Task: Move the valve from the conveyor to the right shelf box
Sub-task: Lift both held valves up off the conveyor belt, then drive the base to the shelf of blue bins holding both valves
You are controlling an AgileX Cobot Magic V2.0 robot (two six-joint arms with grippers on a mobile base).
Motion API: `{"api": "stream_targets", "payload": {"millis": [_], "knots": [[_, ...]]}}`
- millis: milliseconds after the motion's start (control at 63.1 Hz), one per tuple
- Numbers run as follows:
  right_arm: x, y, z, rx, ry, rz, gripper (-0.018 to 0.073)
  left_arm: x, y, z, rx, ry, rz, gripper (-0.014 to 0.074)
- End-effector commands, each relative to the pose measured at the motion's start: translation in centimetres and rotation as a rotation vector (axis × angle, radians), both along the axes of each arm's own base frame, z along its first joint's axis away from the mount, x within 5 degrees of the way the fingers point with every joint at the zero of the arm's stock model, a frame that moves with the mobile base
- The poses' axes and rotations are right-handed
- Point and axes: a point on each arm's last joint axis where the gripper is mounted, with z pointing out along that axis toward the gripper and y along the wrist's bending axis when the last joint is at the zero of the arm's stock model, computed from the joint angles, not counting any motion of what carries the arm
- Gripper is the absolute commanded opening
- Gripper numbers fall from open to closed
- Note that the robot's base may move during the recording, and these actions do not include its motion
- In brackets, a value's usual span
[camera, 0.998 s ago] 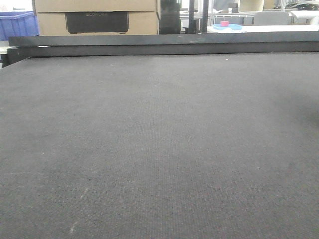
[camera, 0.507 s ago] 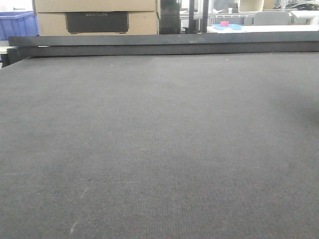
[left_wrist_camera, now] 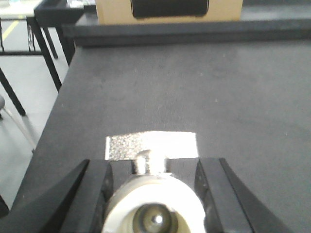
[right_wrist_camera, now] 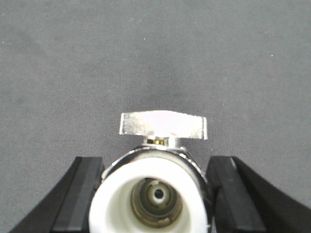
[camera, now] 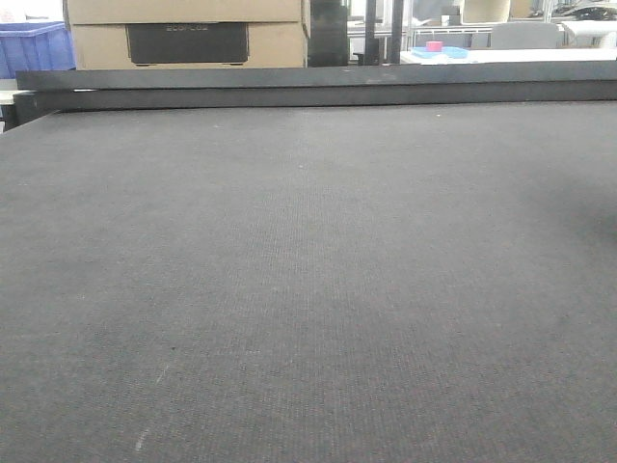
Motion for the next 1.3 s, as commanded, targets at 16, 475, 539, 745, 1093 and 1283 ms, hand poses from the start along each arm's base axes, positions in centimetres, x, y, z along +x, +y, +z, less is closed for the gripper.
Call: {"api": "stream_targets", "payload": {"millis": [16,475,539,745,1093,1283], "knots": [[-0.1,-0.2,1.1,-0.014,-0.089,-0.005,-0.0167,-0.2,0.0,1.1,-0.020,-0.087,0.002,-0.0111],[0.1,-0.2,1.3,-0.013,-0.117,-0.008,-0.0167,-0.2,0.0,1.2,-0.020,-0.089,0.002,-0.0111],[0.3,-0.2,1.4,-0.012,-0.138,-0.011,-0.0167,-0.2,0.0,1.2,-0.020,-0.089,0.002,-0.0111],[0.7,-0.2,2.1,-0.009,-0.231,-0.021,-0.0167,-0.2,0.0,1.2,-0.020,-0.089,0.002,-0.0111],[1.0,-0.3,2.7,-0.006,-0.306,-0.029,-0.0167,-0.2,0.0,1.2,-0.020,-0.089,0.002,-0.0111],[1.0,-0.3,2.7,-0.006,-0.306,-0.029,-0.0167,-0.2,0.0,1.2,-0.020,-0.089,0.002,-0.0111]]}}
